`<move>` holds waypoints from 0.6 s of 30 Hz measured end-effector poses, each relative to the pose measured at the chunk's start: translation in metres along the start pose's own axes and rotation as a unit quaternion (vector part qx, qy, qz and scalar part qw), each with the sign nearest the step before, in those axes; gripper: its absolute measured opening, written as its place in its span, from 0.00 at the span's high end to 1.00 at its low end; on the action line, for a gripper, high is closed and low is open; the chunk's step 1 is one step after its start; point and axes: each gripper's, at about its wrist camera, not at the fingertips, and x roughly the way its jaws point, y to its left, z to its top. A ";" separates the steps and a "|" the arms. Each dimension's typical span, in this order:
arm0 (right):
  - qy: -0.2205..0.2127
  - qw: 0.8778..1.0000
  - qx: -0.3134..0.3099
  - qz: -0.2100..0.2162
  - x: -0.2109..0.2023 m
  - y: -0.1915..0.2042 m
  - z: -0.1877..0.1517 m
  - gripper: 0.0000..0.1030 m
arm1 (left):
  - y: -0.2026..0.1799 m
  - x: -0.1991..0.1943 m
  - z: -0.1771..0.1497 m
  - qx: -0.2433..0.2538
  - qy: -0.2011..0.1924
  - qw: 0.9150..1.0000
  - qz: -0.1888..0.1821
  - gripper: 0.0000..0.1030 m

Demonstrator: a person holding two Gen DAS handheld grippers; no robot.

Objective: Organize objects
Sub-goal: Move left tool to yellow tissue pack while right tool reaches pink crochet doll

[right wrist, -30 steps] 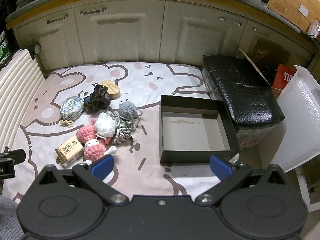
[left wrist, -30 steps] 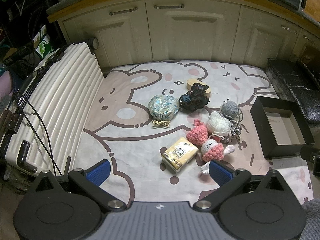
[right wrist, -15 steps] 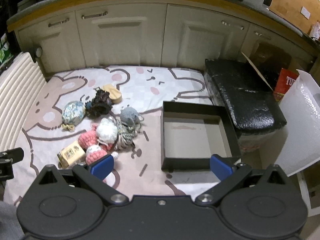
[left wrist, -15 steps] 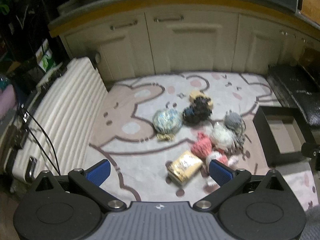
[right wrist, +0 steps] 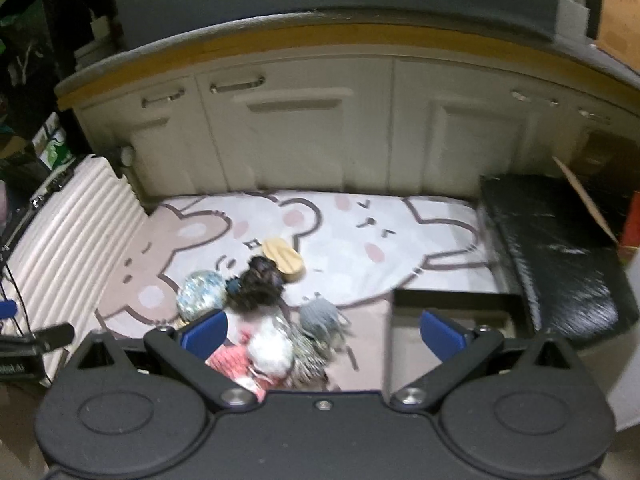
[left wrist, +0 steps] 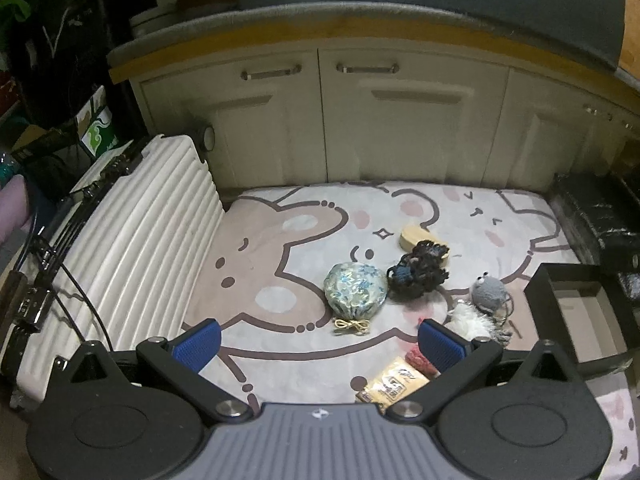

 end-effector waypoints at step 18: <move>0.089 0.992 -0.027 0.081 0.122 0.024 -0.033 0.00 | -0.012 0.102 -0.052 0.113 0.086 0.987 -0.078 0.00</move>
